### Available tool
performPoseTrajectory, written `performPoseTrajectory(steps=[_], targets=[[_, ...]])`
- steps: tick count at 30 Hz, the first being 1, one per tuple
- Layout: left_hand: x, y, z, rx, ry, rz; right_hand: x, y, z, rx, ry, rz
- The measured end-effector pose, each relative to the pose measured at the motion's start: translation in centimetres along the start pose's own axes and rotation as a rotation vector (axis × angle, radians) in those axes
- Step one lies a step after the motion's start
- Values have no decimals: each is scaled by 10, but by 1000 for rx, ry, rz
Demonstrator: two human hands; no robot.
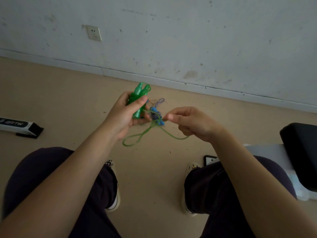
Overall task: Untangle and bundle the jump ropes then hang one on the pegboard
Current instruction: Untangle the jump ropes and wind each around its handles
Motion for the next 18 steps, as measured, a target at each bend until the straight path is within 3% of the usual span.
performPoseTrajectory(steps=[3, 8, 11, 18], targets=[[4, -6, 3, -39, 15, 111, -1, 4, -1, 56, 27, 30], [6, 4, 0, 15, -2, 40, -5, 18, -3, 218, 64, -51], [7, 5, 0, -1, -6, 57, -5, 20, -1, 191, 48, -153], [1, -7, 2, -43, 5, 66, 2, -1, -5, 103, 9, 124]])
Point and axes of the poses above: each hand's wrist, its own z-axis away from the middle knuckle, its own y-axis out of the back of the hand, x = y × z, the point moved 10 cm from there along -z, towards the middle knuckle, and after that the axes turned 7 degrees about x, right-handed, at the moved point
